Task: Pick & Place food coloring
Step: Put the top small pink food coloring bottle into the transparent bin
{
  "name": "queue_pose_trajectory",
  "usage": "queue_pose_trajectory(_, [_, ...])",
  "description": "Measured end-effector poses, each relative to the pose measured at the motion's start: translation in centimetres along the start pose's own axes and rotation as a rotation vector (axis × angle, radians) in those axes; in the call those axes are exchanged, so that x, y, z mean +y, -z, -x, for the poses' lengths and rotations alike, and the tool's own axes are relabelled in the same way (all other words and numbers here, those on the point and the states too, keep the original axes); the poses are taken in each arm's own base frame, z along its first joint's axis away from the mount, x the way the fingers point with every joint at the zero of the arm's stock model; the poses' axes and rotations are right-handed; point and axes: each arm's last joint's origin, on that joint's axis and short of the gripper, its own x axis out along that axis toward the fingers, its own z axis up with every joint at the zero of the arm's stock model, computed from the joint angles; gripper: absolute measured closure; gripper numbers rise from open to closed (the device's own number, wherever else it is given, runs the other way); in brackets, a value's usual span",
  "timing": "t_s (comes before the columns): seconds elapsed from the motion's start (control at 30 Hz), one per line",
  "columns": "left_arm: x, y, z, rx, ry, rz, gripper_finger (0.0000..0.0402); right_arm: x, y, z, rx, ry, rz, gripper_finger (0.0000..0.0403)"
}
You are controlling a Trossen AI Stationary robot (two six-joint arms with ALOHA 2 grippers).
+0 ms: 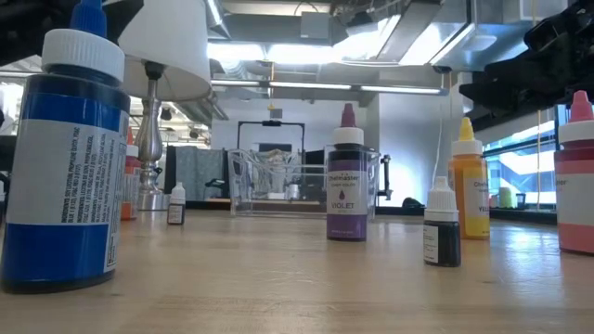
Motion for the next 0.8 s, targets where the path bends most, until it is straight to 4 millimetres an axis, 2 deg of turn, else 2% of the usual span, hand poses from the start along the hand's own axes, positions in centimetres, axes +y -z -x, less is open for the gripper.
queue_pose_trajectory(0.3, [0.0, 1.4, 0.1, 0.140, 0.005, -0.022, 0.0242, 0.0, 0.1, 0.0, 0.008, 0.000, 0.004, 0.0110])
queue_pose_trajectory(0.8, [0.0, 1.4, 0.1, 0.143, -0.014, -0.023, 0.0235, 0.0, 0.1, 0.0, 0.007, 0.000, 0.004, 0.0110])
